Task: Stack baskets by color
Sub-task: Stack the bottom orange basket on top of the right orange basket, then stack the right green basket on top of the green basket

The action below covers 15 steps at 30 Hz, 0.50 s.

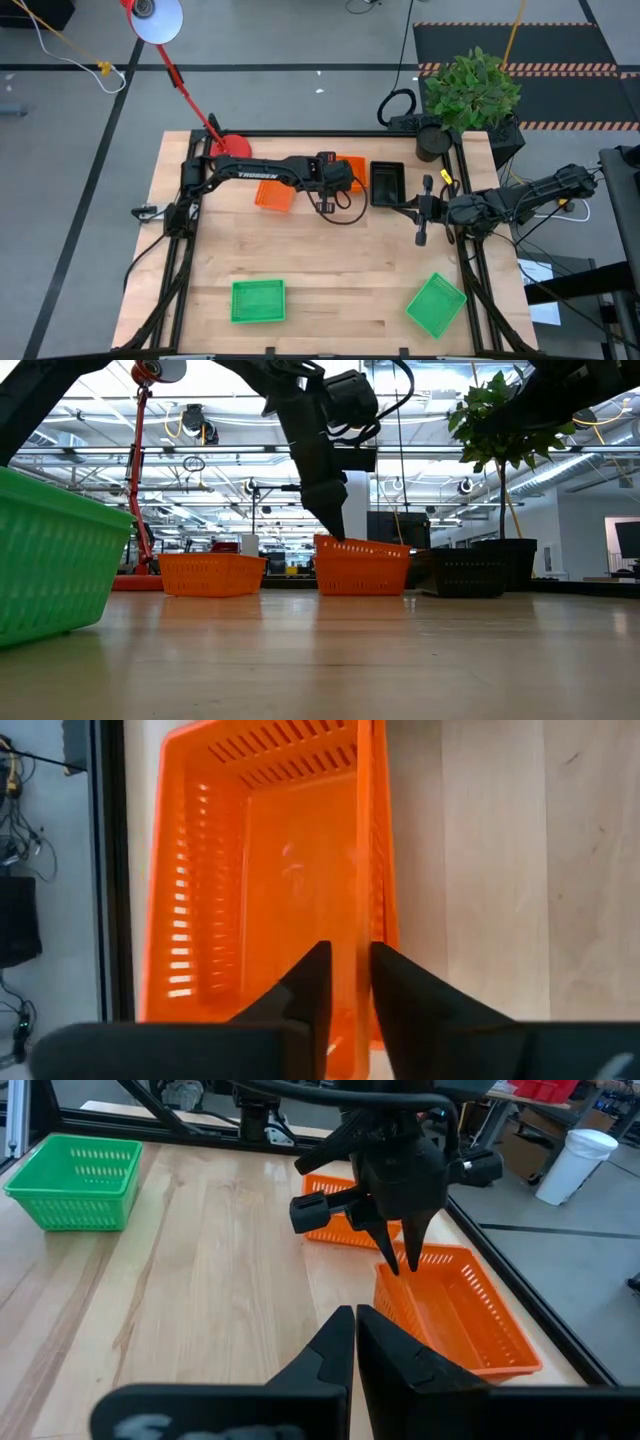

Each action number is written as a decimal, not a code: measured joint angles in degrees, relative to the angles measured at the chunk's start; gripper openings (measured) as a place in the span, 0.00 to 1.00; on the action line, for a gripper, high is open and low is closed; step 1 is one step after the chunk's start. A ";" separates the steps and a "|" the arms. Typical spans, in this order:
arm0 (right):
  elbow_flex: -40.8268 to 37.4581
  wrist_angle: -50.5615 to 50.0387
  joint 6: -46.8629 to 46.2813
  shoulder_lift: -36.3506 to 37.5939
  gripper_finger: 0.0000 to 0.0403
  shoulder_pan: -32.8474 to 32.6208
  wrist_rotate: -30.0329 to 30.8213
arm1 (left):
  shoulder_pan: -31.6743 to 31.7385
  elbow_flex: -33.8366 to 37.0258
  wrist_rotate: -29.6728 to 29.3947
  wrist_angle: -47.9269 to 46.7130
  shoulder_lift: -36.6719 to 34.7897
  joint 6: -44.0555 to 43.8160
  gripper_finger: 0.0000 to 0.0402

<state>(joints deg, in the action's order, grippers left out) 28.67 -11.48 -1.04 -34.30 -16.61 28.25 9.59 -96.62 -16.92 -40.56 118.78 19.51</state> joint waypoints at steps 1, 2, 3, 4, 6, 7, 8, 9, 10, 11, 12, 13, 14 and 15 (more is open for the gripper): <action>0.00 0.00 0.00 0.00 0.02 0.01 0.00 | 0.04 0.00 -0.03 0.01 0.00 -0.13 0.22; 0.00 0.00 0.00 0.00 0.02 0.01 0.00 | 0.05 0.00 -0.07 0.05 0.00 -0.18 0.25; 0.00 0.00 0.00 0.00 0.02 0.01 0.00 | 0.11 0.00 -0.19 0.09 0.00 -0.18 0.27; 0.00 0.00 0.00 0.00 0.02 0.01 0.00 | 0.15 0.00 -0.70 0.11 0.00 -0.20 0.30; 0.00 0.00 -0.02 0.00 0.02 0.00 0.00 | 0.14 0.00 -1.14 0.05 0.00 -0.07 0.34; 0.00 0.00 -0.02 0.00 0.02 0.00 0.00 | 0.13 0.00 -1.16 0.02 0.00 0.08 0.35; 0.00 0.00 -0.01 0.00 0.02 0.01 0.00 | 0.13 0.00 -1.16 0.02 0.00 0.08 0.37; 0.00 0.00 -0.02 0.00 0.02 0.01 -0.01 | 0.13 0.00 -1.15 0.00 0.00 0.08 0.38; 0.00 0.00 -0.02 0.00 0.02 0.01 -0.02 | 0.13 0.00 -1.15 -0.09 0.00 0.08 0.39; 0.00 0.00 -0.02 0.00 0.02 0.01 -0.02 | 0.11 0.00 -1.14 -0.24 0.00 0.06 0.39; 0.00 -0.04 -0.02 0.00 0.02 0.01 -0.02 | 0.01 0.00 -1.10 -0.49 0.00 0.02 0.39; 0.00 -0.12 -0.02 0.00 0.02 0.01 -0.02 | -0.08 0.00 -0.96 -0.75 0.00 0.02 0.39; 0.00 -0.21 -0.03 0.00 0.02 0.00 -0.02 | -0.21 0.00 -0.86 -0.89 0.00 -0.04 0.39; 0.00 -0.33 -0.04 0.00 0.02 0.01 -0.02 | -0.35 0.00 -0.85 -0.80 0.00 -0.21 0.39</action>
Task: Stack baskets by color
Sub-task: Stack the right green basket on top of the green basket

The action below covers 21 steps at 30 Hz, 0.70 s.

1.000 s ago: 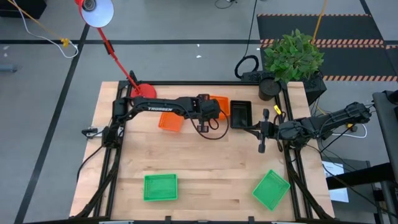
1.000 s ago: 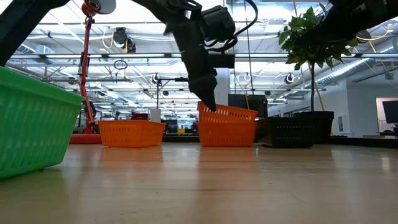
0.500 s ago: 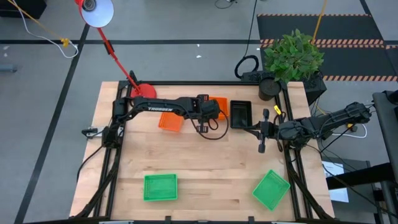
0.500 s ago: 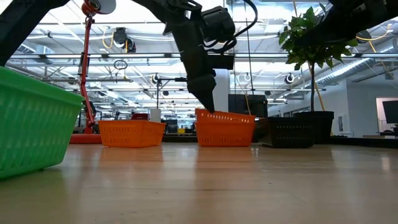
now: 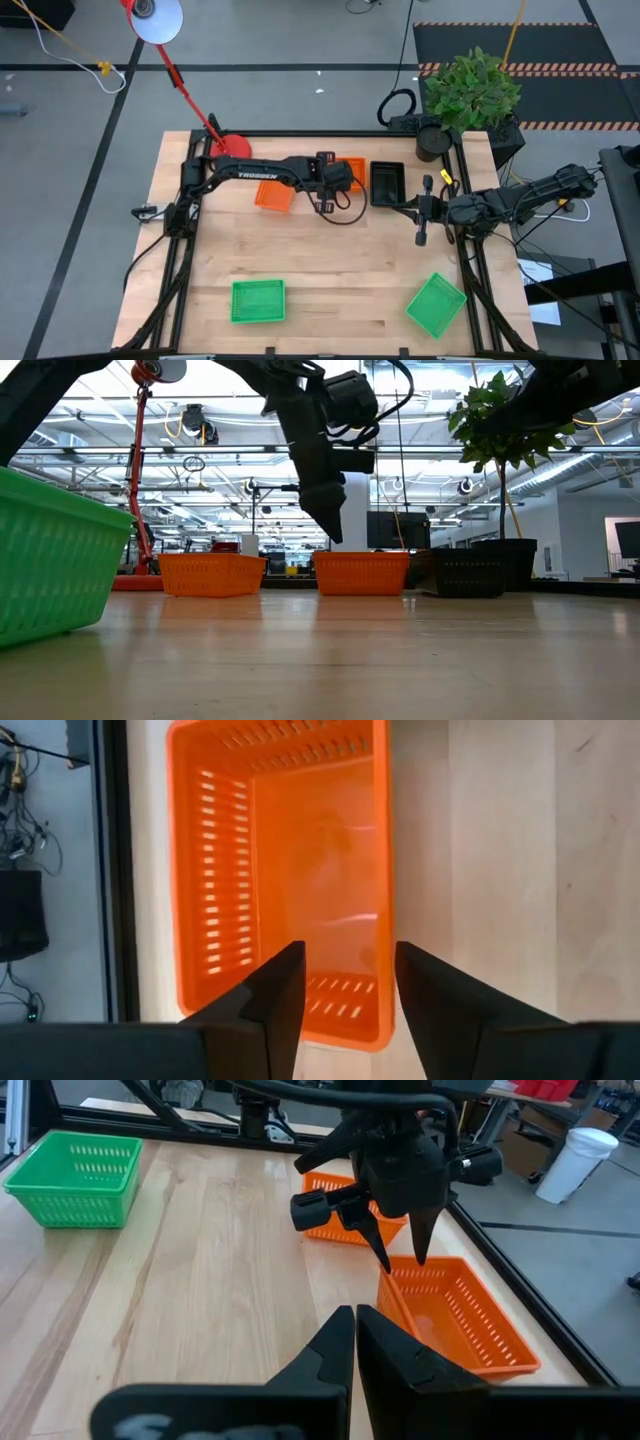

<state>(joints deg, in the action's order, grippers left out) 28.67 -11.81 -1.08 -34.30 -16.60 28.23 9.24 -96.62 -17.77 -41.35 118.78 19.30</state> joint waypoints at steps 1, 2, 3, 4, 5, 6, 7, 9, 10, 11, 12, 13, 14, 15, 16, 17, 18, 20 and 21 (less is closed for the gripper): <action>0.00 -0.07 0.00 0.00 0.02 0.00 0.00 | -0.17 0.00 0.05 0.19 0.00 -0.32 0.39; 0.00 -0.12 0.00 0.00 0.02 0.00 0.00 | -0.38 0.00 0.05 0.41 -0.01 -0.59 0.40; 0.00 -0.20 0.00 0.00 0.02 0.00 0.00 | -0.58 0.00 0.06 0.54 -0.02 -0.86 0.40; 0.00 -0.42 0.00 0.00 0.02 0.00 -0.02 | -0.86 0.00 0.10 0.51 -0.02 -1.02 0.40; 0.00 -0.61 -0.02 0.00 0.02 0.00 -0.07 | -1.14 0.00 0.12 0.43 -0.02 -1.11 0.40; 0.00 -0.85 -0.28 0.00 0.02 0.00 -0.37 | -1.50 0.00 0.14 0.40 -0.02 -1.53 0.40; 0.00 -1.11 -0.58 0.00 0.02 0.00 -0.89 | -1.94 0.00 0.14 0.40 -0.02 -2.08 0.40; 0.00 -1.71 -1.48 0.00 0.02 -0.01 -1.56 | -3.33 0.01 0.46 -0.07 -0.49 -3.62 0.40; 0.00 -2.21 -2.32 0.00 0.02 -0.02 -1.96 | -4.34 0.02 1.27 -0.52 -0.73 -4.59 0.40; 0.00 -2.83 -3.34 0.00 0.02 -0.02 -2.76 | -5.54 0.02 2.18 -0.67 -1.18 -5.60 0.40; 0.00 -3.66 -4.59 0.00 0.02 -0.02 -3.04 | -7.00 0.03 2.99 -1.30 -2.04 -6.87 0.40; 0.00 -4.47 -5.99 -0.23 0.02 -0.02 -3.48 | -8.75 0.04 3.22 -2.38 -2.74 -8.19 0.40; -0.02 -5.25 -7.57 -0.52 0.02 -0.01 -4.52 | -10.59 0.02 3.18 -2.50 -3.29 -9.22 0.40; -0.02 -6.01 -9.08 -0.67 0.02 0.00 -5.44 | -12.55 0.02 3.12 -2.31 -4.32 -9.96 0.40; -0.02 -6.67 -10.39 -1.13 0.02 -0.01 -6.38 | -14.48 0.02 2.72 -3.12 -5.09 -10.47 0.40; -0.03 -7.18 -11.50 -1.96 0.02 -0.02 -7.10 | -16.36 0.02 2.53 -3.89 -5.51 -10.64 0.40; -0.04 -7.39 -12.32 -2.61 0.02 -0.02 -7.55 | -18.16 0.00 2.47 -3.89 -5.86 -10.73 0.40; -0.04 -6.98 -13.59 -4.18 0.02 -0.39 -7.82 | -21.38 -0.02 1.43 -4.61 -6.08 -11.20 0.40; -0.07 -6.35 -14.28 -5.17 0.02 -0.66 -7.76 | -22.77 0.00 0.18 -5.22 -6.08 -11.74 0.40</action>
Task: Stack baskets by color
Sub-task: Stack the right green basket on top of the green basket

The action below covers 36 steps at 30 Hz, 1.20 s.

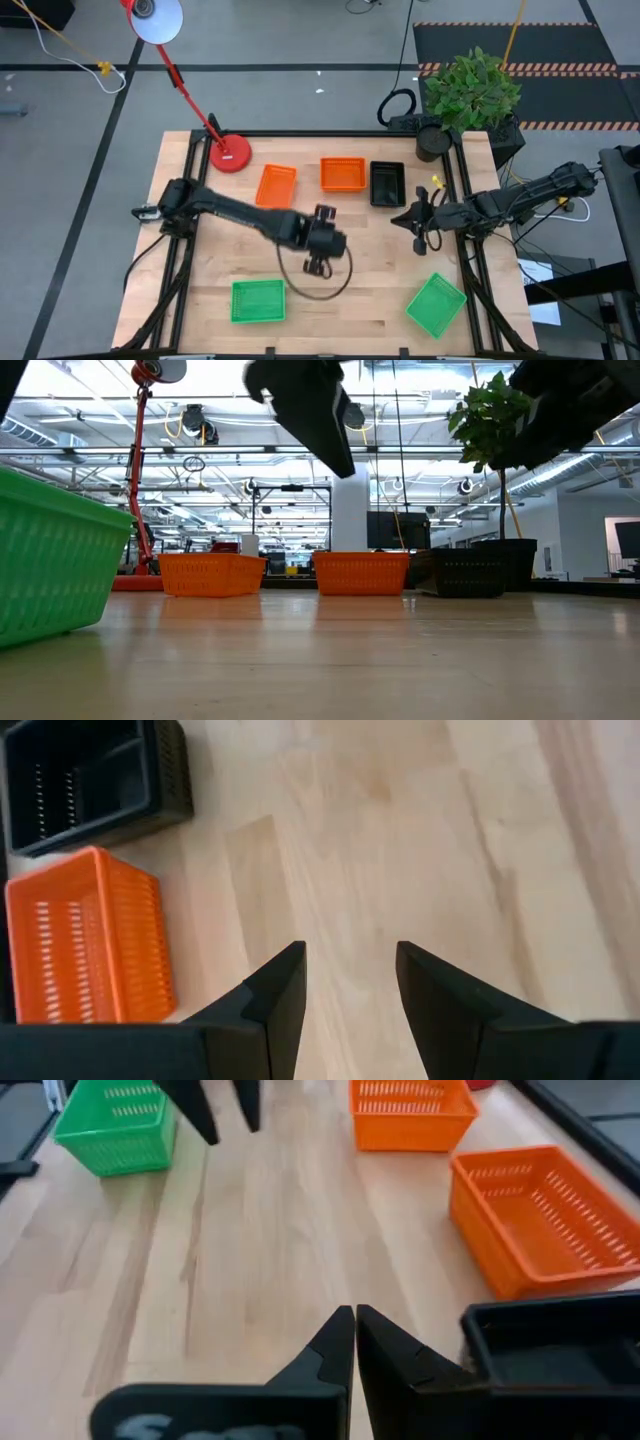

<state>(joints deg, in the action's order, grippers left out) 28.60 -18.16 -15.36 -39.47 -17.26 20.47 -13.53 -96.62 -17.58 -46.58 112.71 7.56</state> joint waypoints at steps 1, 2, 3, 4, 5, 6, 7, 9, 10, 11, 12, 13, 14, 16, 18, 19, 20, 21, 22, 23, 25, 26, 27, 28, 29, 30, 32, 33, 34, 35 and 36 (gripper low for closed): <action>0.00 0.84 -0.54 -0.66 0.02 -0.35 0.02 | -1.20 0.04 -1.45 -0.25 0.00 -0.64 0.40; 0.00 1.70 -1.39 -1.19 0.03 -0.96 -0.42 | -2.32 0.02 -2.77 -0.27 -0.02 -1.30 0.40; 0.00 2.78 -2.44 -1.90 0.03 -1.63 -1.24 | -3.38 0.02 -3.73 -0.45 -0.06 -2.08 0.40; 0.00 3.83 -3.75 -2.65 0.04 -2.54 -1.37 | -4.33 0.02 -4.47 -0.85 -0.07 -2.73 0.40; 0.02 4.23 -5.36 -3.05 0.05 -3.66 -2.11 | -5.17 0.02 -4.93 -1.19 -0.07 -3.30 0.40; 0.02 4.41 -7.06 -3.55 0.06 -4.93 -2.76 | -5.92 0.02 -5.12 -1.20 -0.07 -3.80 0.40; 0.02 4.67 -9.10 -4.18 0.07 -6.33 -3.24 | -6.60 0.02 -5.25 -1.22 -0.07 -4.21 0.40; 0.02 4.83 -14.14 -5.12 0.10 -9.27 -4.39 | -7.65 0.02 -5.49 -1.27 -0.07 -4.67 0.40; 0.02 4.85 -16.80 -5.59 0.11 -10.89 -5.02 | -8.03 0.02 -5.59 -1.21 -0.07 -4.85 0.40; 0.02 4.91 -19.60 -6.07 0.13 -12.58 -5.73 | -8.37 0.02 -5.84 -1.28 -0.07 -5.13 0.40; 0.02 4.87 -21.93 -6.71 0.14 -14.32 -5.78 | -8.66 0.02 -6.31 -1.34 -0.07 -5.22 0.40; 0.02 4.76 -24.09 -7.25 0.15 -16.10 -5.82 | -8.88 0.02 -6.73 -1.43 -0.07 -5.30 0.40; 0.02 4.71 -26.35 -7.69 0.16 -17.99 -5.80 | -9.06 0.02 -7.10 -1.71 -0.07 -5.31 0.40; 0.02 4.86 -30.87 -8.67 0.17 -21.53 -5.99 | -9.24 0.02 -8.13 -2.42 -0.07 -5.52 0.40; 0.02 5.46 -35.76 -9.75 0.17 -24.80 -6.06 | -9.37 0.02 -9.09 -2.68 -0.07 -6.28 0.40; 0.02 5.92 -37.88 -10.26 0.17 -26.45 -5.82 | -9.39 0.02 -9.20 -2.85 -0.07 -6.67 0.40; 0.02 6.44 -39.99 -10.79 0.17 -28.17 -5.77 | -9.39 0.02 -9.28 -3.11 -0.07 -6.89 0.40; 0.41 6.47 -41.85 -11.40 0.17 -29.74 -5.81 | -9.39 0.02 -9.28 -3.47 -0.07 -7.23 0.40; 1.43 5.90 -43.49 -12.15 0.17 -31.17 -5.84 | -9.37 0.02 -9.29 -3.77 -0.07 -7.52 0.39; 2.79 5.05 -44.67 -13.01 0.17 -32.59 -5.78 | -9.37 0.02 -9.29 -3.90 -0.05 -7.76 0.39; 6.50 1.65 -45.43 -15.09 0.17 -35.55 -5.47 | -9.39 0.02 -9.29 -3.88 -0.05 -8.13 0.39; 8.72 -0.55 -45.40 -16.31 0.17 -36.82 -5.44 | -9.42 0.02 -9.29 -3.88 -0.07 -8.17 0.39; 11.18 -3.08 -45.39 -17.67 0.17 -37.94 -5.45 | -9.50 0.02 -9.28 -3.88 -0.04 -8.20 0.39; 13.67 -5.93 -45.46 -18.97 0.17 -38.98 -5.50 | -9.50 0.02 -9.27 -3.88 -0.05 -8.26 0.39; 15.79 -8.88 -45.84 -20.18 0.17 -40.05 -5.61 | -9.50 0.02 -9.27 -3.85 -0.04 -8.27 0.39; 17.92 -11.93 -46.50 -21.49 0.17 -41.03 -5.71 | -9.50 0.02 -9.27 -3.83 -0.04 -8.28 0.39; 21.68 -15.70 -47.19 -23.99 0.17 -42.70 -5.75 | -9.50 0.02 -9.27 -3.72 -0.04 -8.33 0.39; 23.09 -16.79 -47.35 -25.11 0.17 -43.50 -5.79 | -9.50 0.02 -9.26 -3.68 -0.04 -8.33 0.39; 24.26 -18.06 -47.40 -26.14 0.17 -44.22 -6.03 | -9.50 0.02 -9.27 -3.61 -0.04 -8.31 0.39; 25.07 -18.81 -47.40 -27.10 0.17 -44.86 -6.80 | -9.48 0.02 -9.27 -3.45 -0.04 -8.33 0.40; 25.65 -19.09 -47.36 -28.04 0.17 -45.53 -7.24 | -9.40 0.02 -9.25 -3.41 -0.04 -8.31 0.39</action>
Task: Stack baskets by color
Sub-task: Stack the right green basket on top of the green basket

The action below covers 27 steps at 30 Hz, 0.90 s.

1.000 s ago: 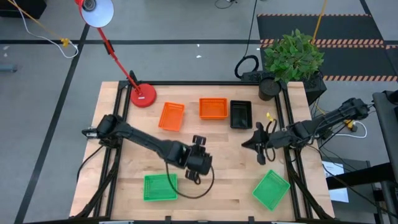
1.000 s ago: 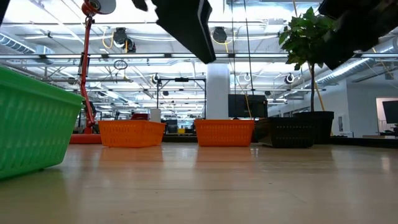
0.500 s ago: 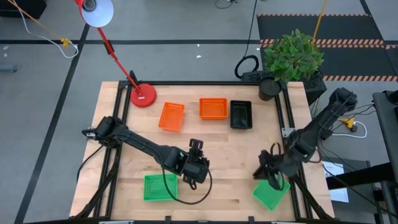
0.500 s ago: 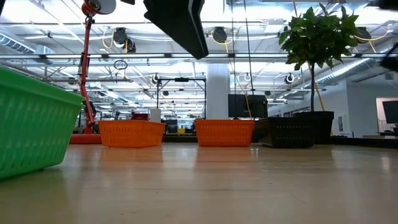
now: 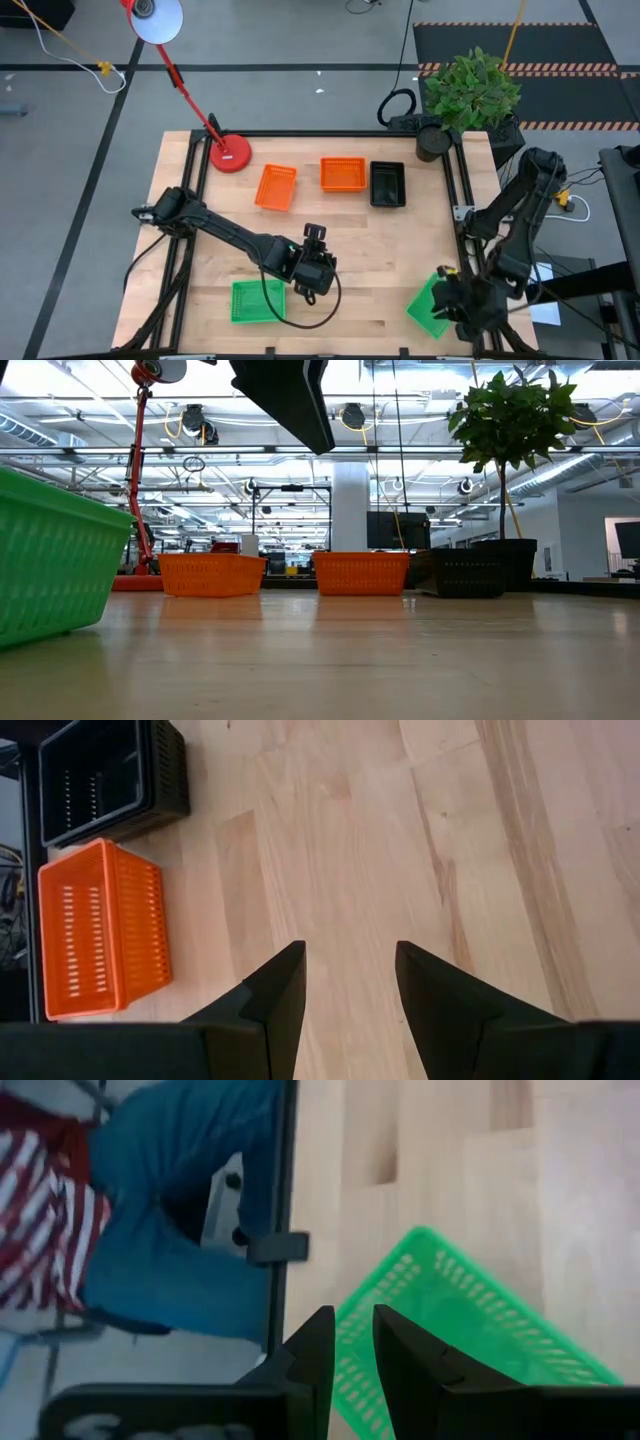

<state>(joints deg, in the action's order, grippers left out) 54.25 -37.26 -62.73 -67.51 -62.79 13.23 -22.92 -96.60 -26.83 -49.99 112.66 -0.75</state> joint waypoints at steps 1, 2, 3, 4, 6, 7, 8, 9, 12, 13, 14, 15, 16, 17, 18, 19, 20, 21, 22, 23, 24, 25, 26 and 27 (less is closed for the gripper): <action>0.34 -0.10 0.03 -0.83 0.17 -0.72 -0.03 | 0.01 0.00 0.02 -0.03 0.00 -0.01 0.39; 0.45 -0.50 0.00 -1.53 0.17 -1.43 -0.07 | 0.01 0.00 0.02 -0.03 0.00 0.00 0.40; 0.45 -0.96 -0.37 -2.16 0.17 -2.16 -0.07 | 0.01 0.00 0.02 -0.02 0.00 0.00 0.40; 0.45 -1.33 -1.14 -2.82 0.18 -2.80 -0.11 | 0.01 0.00 0.05 -0.03 0.00 0.00 0.40; 0.45 -1.98 -2.86 -4.01 0.20 -4.06 -0.48 | 0.01 0.00 0.07 -0.01 0.00 0.00 0.40; 0.43 -2.30 -3.54 -4.58 0.22 -4.65 -1.08 | 0.03 0.00 0.11 -0.01 0.00 0.00 0.40; 0.43 -2.26 -4.11 -5.08 0.23 -5.19 -1.51 | 0.03 0.00 0.13 0.00 0.00 0.00 0.40; 0.43 -2.03 -4.25 -5.57 0.25 -5.81 -1.53 | 0.04 0.00 0.13 0.03 0.00 0.00 0.40; 0.43 -2.07 -3.89 -7.11 0.32 -7.75 -2.09 | 0.11 0.00 0.16 0.08 0.00 0.00 0.40; 0.43 -2.08 -3.84 -7.55 0.34 -8.20 -2.95 | 0.15 0.00 0.16 0.08 0.00 0.02 0.40; 0.43 -2.16 -3.84 -7.90 0.36 -8.64 -3.30 | 0.20 0.00 0.16 0.10 0.00 0.02 0.40; 0.43 -2.35 -3.84 -8.14 0.37 -9.04 -3.30 | 0.30 0.00 0.16 0.10 0.00 0.01 0.40; 0.43 -2.60 -3.78 -8.32 0.38 -9.35 -3.30 | 0.43 0.00 0.18 0.10 0.00 0.00 0.40; 0.43 -2.89 -3.04 -8.49 0.39 -9.62 -3.38 | 0.59 0.00 0.18 0.11 0.00 -0.01 0.40; 0.43 -3.27 -2.11 -8.68 0.39 -9.75 -3.86 | 0.79 0.00 0.18 0.12 0.00 -0.02 0.40; 0.43 -3.85 -1.45 -8.94 0.39 -9.76 -4.41 | 1.02 0.00 0.21 0.12 0.00 -0.02 0.40; 0.43 -4.45 -0.79 -9.21 0.38 -9.74 -4.53 | 1.23 0.00 0.35 0.14 0.00 -0.02 0.40; 0.43 -5.10 -0.08 -9.49 0.38 -9.74 -4.56 | 1.46 0.00 0.57 0.14 0.00 0.00 0.40; 0.41 -5.51 0.99 -9.85 0.37 -9.74 -4.57 | 1.72 0.00 0.83 0.14 0.00 0.00 0.40; 0.41 -5.67 2.39 -10.21 0.36 -9.72 -4.84 | 1.92 0.00 0.97 0.14 0.00 0.00 0.40; 0.41 -5.83 3.69 -10.60 0.35 -9.70 -5.69 | 2.15 0.00 1.05 0.14 0.00 -0.02 0.40; 0.37 -6.13 4.59 -11.02 0.34 -9.70 -5.96 | 2.40 0.00 1.05 0.14 0.00 0.00 0.40; 0.18 -6.18 5.09 -11.33 0.33 -9.70 -5.99 | 2.56 0.00 1.07 0.14 0.00 0.00 0.40; -0.04 -6.29 5.59 -11.65 0.32 -9.72 -6.09 | 2.76 0.00 1.08 0.16 0.00 -0.01 0.40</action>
<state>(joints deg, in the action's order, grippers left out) 54.20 -43.54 -57.13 -79.16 -72.51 7.14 -20.16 -96.60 -25.75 -49.83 112.66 -0.76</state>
